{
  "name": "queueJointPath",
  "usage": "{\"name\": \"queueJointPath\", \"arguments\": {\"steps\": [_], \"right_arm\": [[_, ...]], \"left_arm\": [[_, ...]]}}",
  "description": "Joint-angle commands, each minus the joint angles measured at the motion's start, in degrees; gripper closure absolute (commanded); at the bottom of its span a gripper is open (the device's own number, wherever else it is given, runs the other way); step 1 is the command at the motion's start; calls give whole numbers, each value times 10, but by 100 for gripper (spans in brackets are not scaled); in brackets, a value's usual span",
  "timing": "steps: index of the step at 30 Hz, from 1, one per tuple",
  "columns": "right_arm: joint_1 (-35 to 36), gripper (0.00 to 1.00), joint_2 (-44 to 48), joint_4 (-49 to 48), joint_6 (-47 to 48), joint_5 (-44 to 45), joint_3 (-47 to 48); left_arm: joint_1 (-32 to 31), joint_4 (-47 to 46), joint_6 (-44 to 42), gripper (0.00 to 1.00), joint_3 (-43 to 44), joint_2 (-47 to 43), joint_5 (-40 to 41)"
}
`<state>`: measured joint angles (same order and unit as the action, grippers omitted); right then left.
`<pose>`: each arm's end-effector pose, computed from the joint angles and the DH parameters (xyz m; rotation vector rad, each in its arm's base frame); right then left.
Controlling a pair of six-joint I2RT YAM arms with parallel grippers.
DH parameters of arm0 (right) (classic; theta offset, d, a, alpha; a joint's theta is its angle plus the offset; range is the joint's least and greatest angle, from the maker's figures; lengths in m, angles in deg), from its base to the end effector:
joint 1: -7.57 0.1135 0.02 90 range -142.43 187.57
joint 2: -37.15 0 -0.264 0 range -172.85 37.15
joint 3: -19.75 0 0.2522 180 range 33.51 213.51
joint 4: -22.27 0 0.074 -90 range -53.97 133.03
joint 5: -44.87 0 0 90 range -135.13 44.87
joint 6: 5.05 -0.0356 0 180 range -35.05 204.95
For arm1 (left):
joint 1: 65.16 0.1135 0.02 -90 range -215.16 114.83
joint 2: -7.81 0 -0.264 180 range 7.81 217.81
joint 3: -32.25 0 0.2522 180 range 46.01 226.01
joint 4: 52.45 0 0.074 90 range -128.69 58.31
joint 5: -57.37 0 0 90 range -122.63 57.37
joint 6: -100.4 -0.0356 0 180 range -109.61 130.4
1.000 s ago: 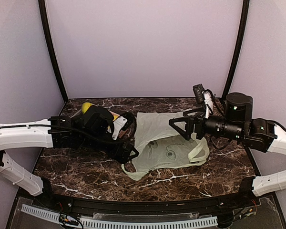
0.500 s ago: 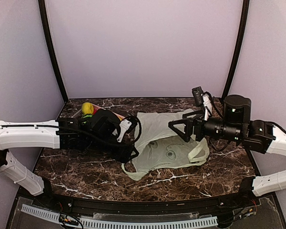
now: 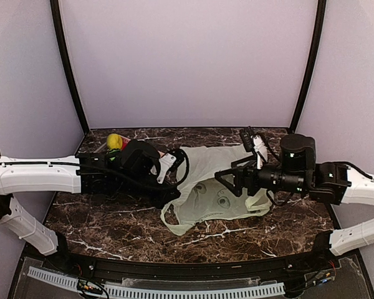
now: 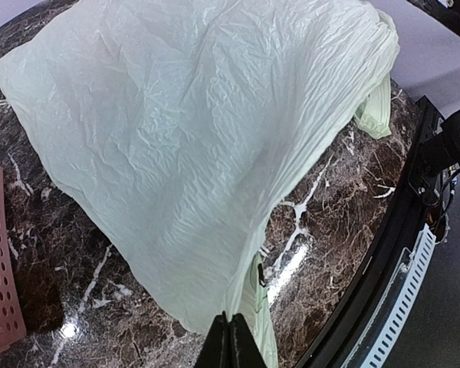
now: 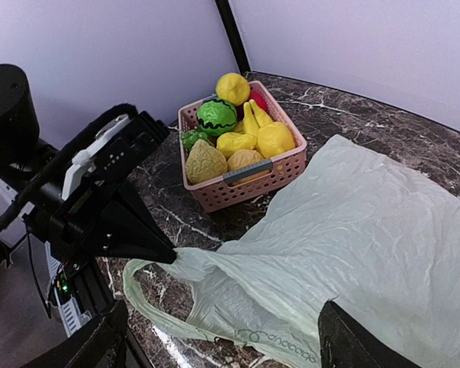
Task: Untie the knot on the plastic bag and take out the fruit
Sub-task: Hold the bag opening of the takeout bag.
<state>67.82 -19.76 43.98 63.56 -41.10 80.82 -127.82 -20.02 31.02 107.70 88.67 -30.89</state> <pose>0.1172 0.2000 0.3200 -0.6104 1.8838 0.8953 0.1459 -0.2799 0.2831 0.8232 2.1908 -0.7346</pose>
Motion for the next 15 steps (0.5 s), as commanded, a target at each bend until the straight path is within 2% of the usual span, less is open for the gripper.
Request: {"name": "queueJointPath", "arguments": {"steps": [1, 8, 15], "right_arm": [[40, 21, -1, -25, 7, 31, -16], [112, 32, -36, 8, 8, 94, -22], [159, 46, -131, 65, 11, 136, -3]], "left_arm": [[-3, -10, 11, 99, 16, -8, -2], [-3, -8, 16, 99, 18, -13, 6], [-3, -7, 17, 99, 19, -19, 10]]}}
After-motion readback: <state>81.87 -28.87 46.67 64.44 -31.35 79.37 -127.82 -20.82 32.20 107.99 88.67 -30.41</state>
